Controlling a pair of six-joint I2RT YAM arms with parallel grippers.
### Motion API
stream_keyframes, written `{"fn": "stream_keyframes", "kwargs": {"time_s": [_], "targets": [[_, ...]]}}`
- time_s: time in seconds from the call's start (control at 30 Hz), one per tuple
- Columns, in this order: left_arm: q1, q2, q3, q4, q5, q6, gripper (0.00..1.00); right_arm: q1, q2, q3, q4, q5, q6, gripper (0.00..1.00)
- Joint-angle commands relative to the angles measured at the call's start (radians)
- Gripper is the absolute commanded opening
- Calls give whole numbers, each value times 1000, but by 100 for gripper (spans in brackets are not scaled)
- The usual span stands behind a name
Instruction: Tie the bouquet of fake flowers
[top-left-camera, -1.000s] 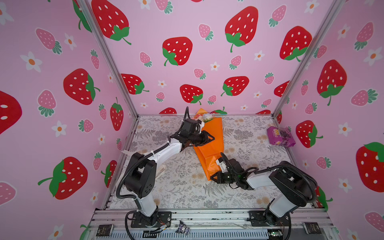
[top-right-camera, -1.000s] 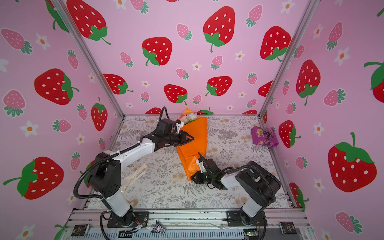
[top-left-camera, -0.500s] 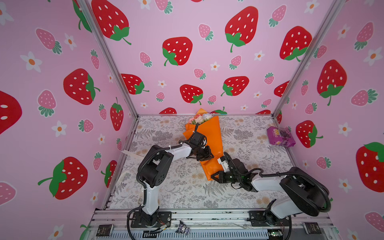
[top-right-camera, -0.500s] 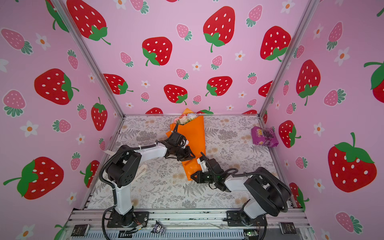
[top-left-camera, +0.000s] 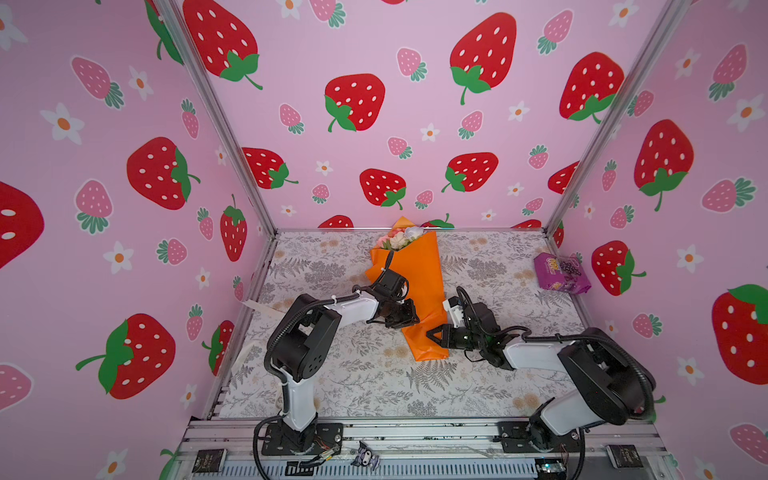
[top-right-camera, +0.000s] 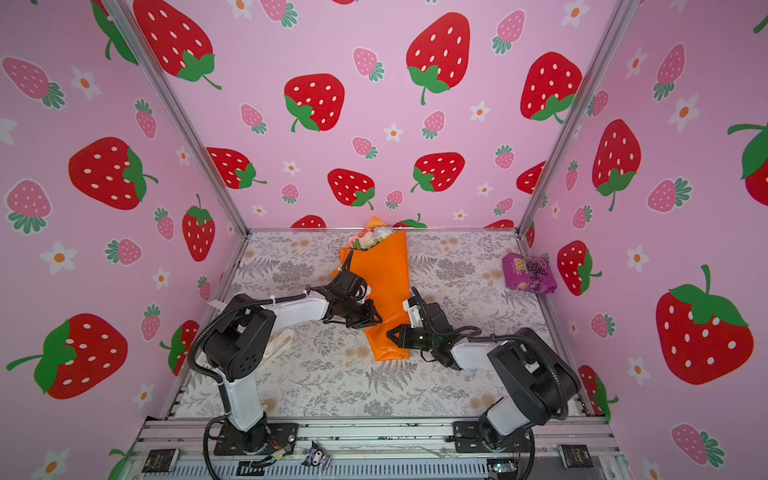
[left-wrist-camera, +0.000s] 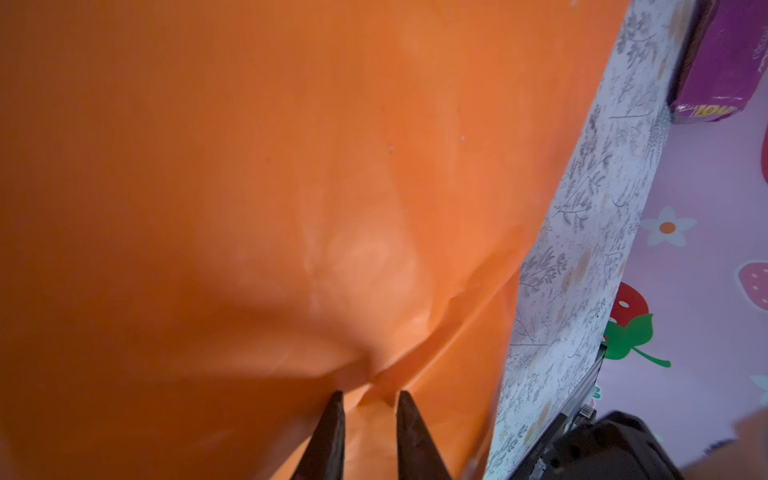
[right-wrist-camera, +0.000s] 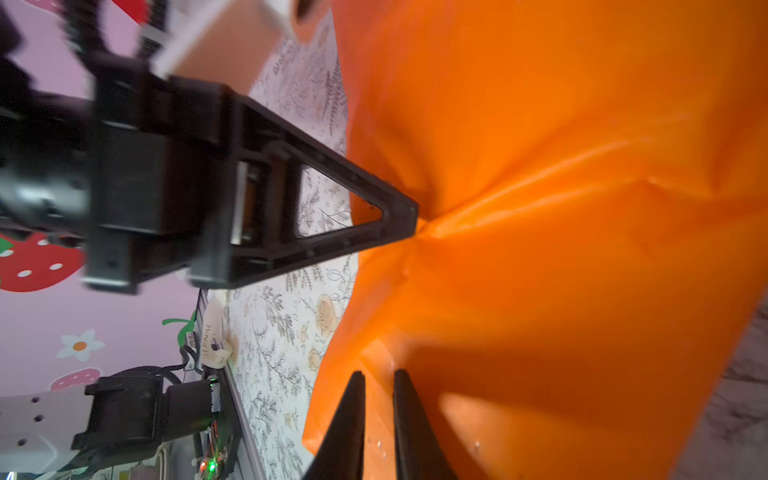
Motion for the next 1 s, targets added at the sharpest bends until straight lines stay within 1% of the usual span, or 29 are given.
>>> {"fn": "stream_keyframes", "kwargs": {"time_s": [0.0,0.1,0.23,0.3,0.4,0.5,0.6,0.67,0.77,0.87,0.97], "targets": [[3,-55,-7,-10,-13,30,27,19,59,4,70,-55,21,17],[2,-95,-21,7,10,15,30,38,73,1,50,-16,18,17],[-9,-120,-40,30,64,-30,30,41,76,-37,64,19,33,18],[-21,-115,-53,38,78,-65,27,40,81,-62,106,22,55,17],[-41,-96,-83,54,76,-120,19,41,90,-96,172,26,98,18],[-51,-84,-130,113,64,-175,17,42,99,-133,238,33,140,17],[-54,-47,-131,164,78,-206,15,41,101,-165,280,46,176,13],[-64,-30,-132,195,83,-218,15,42,95,-198,328,61,213,12],[-79,-12,-136,193,52,-214,14,42,83,-231,384,74,256,11],[-85,14,-151,207,51,-215,13,40,78,-220,404,43,264,11],[-88,33,-166,194,31,-206,10,24,31,-222,427,34,290,11]]}}
